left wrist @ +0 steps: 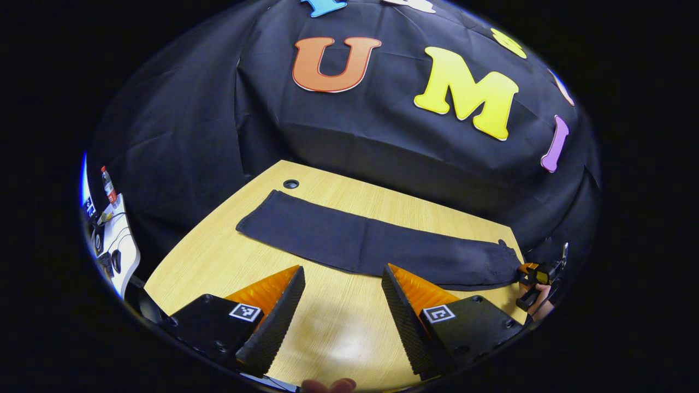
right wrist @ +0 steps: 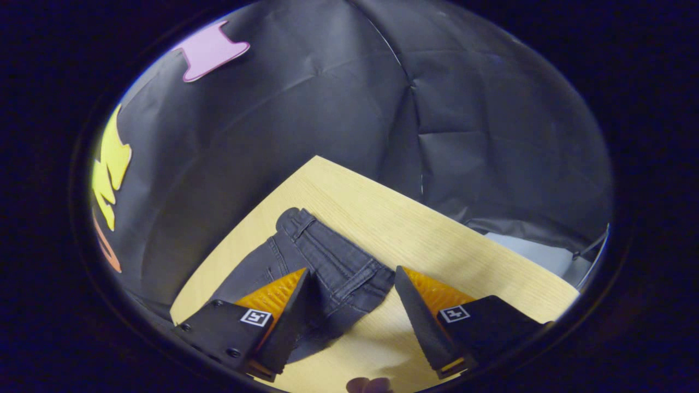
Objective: Grasp the waist and the cuffs of the jeans and fold them to make the two legs overlap; first hold the waist and fold one-third of the jeans toward the cuffs, then hold the cuffs and fold the remaining one-third in the same direction to finish folding.
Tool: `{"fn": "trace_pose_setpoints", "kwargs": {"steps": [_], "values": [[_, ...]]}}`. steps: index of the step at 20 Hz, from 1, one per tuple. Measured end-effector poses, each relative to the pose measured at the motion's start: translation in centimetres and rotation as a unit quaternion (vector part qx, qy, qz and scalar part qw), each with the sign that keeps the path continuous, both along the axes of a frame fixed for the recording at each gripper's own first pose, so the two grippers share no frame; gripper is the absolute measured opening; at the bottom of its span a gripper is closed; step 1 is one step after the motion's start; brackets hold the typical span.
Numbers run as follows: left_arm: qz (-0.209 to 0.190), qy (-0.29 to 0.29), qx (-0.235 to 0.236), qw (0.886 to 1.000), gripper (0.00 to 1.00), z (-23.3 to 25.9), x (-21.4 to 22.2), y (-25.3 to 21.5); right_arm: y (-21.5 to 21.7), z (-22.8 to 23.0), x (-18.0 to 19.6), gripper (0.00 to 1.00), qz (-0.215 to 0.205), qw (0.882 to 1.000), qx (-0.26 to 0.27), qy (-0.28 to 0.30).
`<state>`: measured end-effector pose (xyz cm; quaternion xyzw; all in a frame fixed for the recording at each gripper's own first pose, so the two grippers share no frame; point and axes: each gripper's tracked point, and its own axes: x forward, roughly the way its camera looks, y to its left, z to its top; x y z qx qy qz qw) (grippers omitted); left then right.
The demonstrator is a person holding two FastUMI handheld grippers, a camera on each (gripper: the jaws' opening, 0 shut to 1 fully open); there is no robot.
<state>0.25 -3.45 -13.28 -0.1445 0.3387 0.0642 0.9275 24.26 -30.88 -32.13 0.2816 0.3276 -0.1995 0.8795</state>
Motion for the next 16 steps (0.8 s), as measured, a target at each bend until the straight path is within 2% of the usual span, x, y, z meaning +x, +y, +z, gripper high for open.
{"fn": "trace_pose_setpoints", "kwargs": {"steps": [2,3,5,8,12,14,16], "values": [[0.002,0.002,-0.005,1.000,0.92,-0.2,0.1,0.1,0.0,-0.2,-0.1,0.94,0.006,0.999,-0.031,0.015],[0.003,0.003,-0.008,1.000,0.92,-0.4,0.0,0.2,0.1,0.0,0.0,0.86,0.014,0.999,-0.046,0.018],[0.006,0.005,-0.015,1.000,0.92,-0.7,0.0,0.3,0.0,-0.4,0.3,0.81,0.029,0.997,-0.069,0.025],[0.011,0.011,-0.019,1.000,0.92,-1.1,-0.9,0.8,0.8,-0.7,0.5,0.70,0.041,0.997,-0.050,0.031],[0.024,0.010,-0.020,0.999,0.92,-1.0,-1.7,2.4,0.3,-0.2,0.8,0.39,0.026,0.999,-0.015,0.017],[0.033,0.007,-0.024,0.999,0.92,-1.1,-2.0,3.3,0.6,0.0,0.7,0.17,0.025,0.999,-0.014,0.024],[0.041,0.003,-0.028,0.999,0.92,-1.1,-2.3,4.1,0.9,1.4,0.4,0.17,0.028,0.999,-0.024,0.019]]}}
